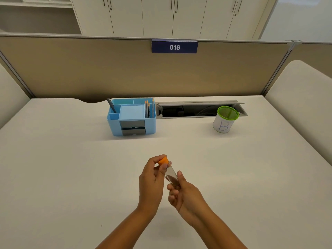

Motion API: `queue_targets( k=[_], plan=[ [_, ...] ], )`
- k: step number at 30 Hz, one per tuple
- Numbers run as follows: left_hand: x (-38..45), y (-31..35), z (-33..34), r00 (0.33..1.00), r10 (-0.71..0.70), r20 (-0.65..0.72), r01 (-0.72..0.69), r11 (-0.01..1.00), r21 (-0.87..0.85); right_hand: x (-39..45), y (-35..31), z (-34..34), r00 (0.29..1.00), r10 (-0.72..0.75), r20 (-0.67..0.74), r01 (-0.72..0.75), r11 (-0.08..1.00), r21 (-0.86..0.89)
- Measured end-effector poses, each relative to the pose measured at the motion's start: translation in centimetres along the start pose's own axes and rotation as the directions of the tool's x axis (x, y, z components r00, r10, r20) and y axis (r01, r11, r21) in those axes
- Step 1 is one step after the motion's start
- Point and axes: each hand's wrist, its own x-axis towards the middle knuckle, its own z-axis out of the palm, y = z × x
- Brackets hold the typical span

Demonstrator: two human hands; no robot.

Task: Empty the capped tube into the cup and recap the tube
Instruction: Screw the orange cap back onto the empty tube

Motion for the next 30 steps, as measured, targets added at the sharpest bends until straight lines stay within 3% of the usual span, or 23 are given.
queue_targets(
  k=[4, 15, 18, 22, 25, 30],
  plan=[
    [-0.1, -0.3, -0.1, 0.998, -0.039, 0.045, 0.043, 0.996, -0.084, 0.0, 0.0, -0.3, 0.976, 0.186, 0.112, -0.207, 0.953, 0.220],
    [0.7, -0.8, -1.0, 0.970, -0.167, 0.175, 0.205, 0.952, -0.227, 0.4, 0.2, -1.1, 0.923, 0.315, 0.223, -0.370, 0.885, 0.281],
    [1.0, -1.1, -1.4, 0.960, -0.193, 0.201, 0.235, 0.949, -0.212, 0.6, 0.3, -1.1, 0.943, 0.277, 0.186, -0.319, 0.914, 0.253],
    [1.3, -2.1, -2.2, 0.967, -0.199, 0.161, 0.222, 0.966, -0.134, 1.3, 0.2, -0.9, 0.996, 0.080, -0.036, -0.079, 0.996, 0.030],
    [1.3, -2.8, -2.4, 0.962, -0.234, 0.138, 0.251, 0.960, -0.127, 2.0, -0.1, -0.9, 0.982, -0.081, -0.170, 0.054, 0.986, -0.158],
    [0.4, -4.0, -2.1, 0.966, -0.238, 0.103, 0.248, 0.964, -0.097, 3.1, -0.2, -1.1, 0.940, -0.241, -0.240, 0.168, 0.943, -0.288]
  ],
)
